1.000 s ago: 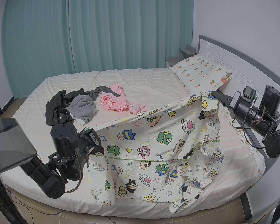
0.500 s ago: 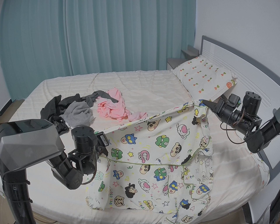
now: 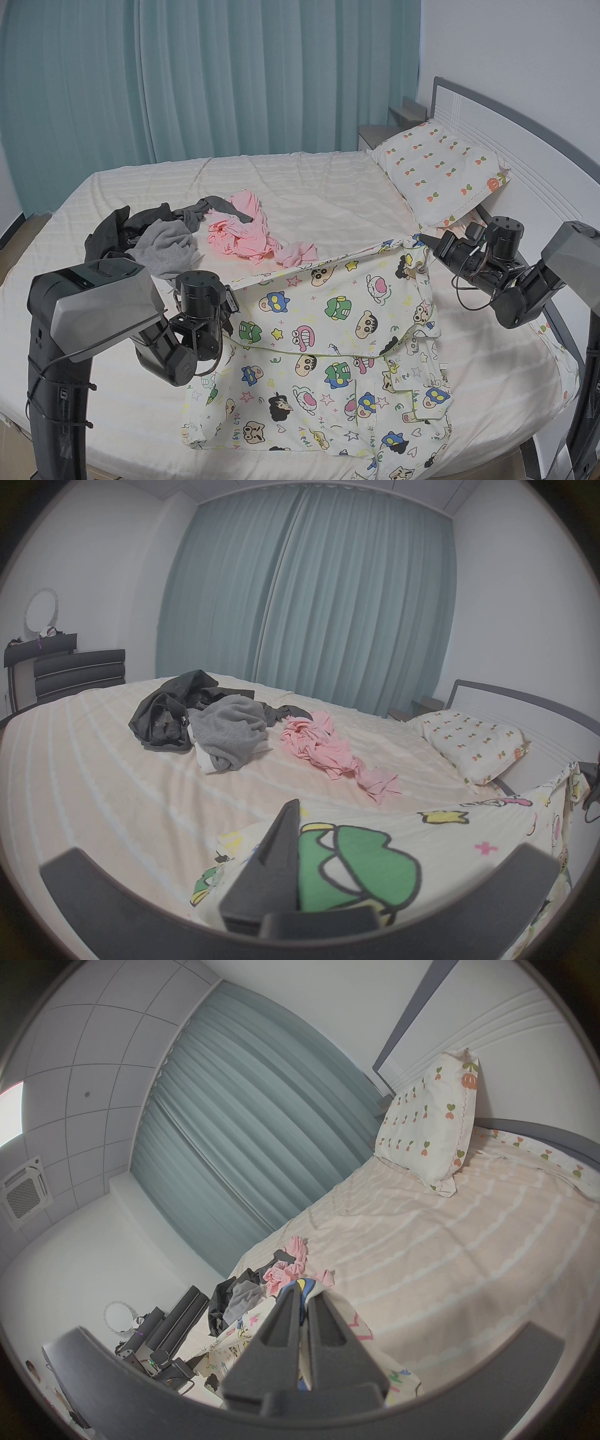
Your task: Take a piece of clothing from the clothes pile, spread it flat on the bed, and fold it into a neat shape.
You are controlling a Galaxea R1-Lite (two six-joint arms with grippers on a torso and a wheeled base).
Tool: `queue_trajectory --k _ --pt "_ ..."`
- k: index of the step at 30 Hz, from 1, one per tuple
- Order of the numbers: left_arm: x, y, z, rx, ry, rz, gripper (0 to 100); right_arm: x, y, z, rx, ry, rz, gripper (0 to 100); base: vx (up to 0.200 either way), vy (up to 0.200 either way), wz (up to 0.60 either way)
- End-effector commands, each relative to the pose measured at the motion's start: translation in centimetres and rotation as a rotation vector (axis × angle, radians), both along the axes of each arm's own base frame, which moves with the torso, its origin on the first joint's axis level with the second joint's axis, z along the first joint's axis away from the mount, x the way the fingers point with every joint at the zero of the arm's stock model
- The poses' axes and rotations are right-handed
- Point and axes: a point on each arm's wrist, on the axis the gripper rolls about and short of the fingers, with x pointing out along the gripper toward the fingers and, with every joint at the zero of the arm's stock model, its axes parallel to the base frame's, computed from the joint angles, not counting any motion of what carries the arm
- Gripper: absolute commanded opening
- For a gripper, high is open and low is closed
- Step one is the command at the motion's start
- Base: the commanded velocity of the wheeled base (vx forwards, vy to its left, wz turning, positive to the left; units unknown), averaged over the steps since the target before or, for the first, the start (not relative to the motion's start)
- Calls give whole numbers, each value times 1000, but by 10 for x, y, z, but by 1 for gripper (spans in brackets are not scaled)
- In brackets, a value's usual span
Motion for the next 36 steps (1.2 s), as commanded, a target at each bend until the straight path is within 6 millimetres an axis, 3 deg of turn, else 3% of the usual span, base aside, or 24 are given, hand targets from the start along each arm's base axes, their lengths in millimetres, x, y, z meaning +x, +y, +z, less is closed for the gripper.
queue_trajectory --k 1,2,3,4,8,14,20,25,28,32,33,34,36 --pt "19 3 -32 17 43 24 0 21 5 -41 -5 59 4 0 0 0 0" --pt "24 6 -36 19 51 33 0 25 6 -46 -2 63 5 100 0 0 0" --pt "30 8 -40 19 54 43 0 28 7 -51 3 68 8 100 0 0 0" --pt "37 11 -44 18 51 53 100 32 8 -57 7 71 10 100 0 0 0" --pt "54 25 -50 13 30 102 100 47 15 -73 52 78 7 100 0 0 0" --pt "63 42 -49 10 11 149 100 55 11 -67 141 77 -79 100 0 0 0" --pt "73 64 -28 -2 -44 214 100 55 -16 -58 147 65 -146 100 0 0 0" --pt "63 73 -23 13 -16 226 100 34 -39 -60 120 132 -177 100 0 0 0" --pt "52 79 -9 7 -13 231 100 8 -61 -72 39 224 -180 100 0 0 0" --pt "36 83 12 -57 -31 232 100 -25 -75 -88 -57 312 -127 100 0 0 0" --pt "36 83 12 -57 -31 232 100 -25 -75 -88 -57 312 -127 100 0 0 0" --pt "18 83 26 -129 -36 214 100 -43 -80 -97 -93 358 -84 100 0 0 0" --pt "-3 81 36 -194 -22 176 100 -54 -82 -104 -100 395 -59 100 0 0 0"
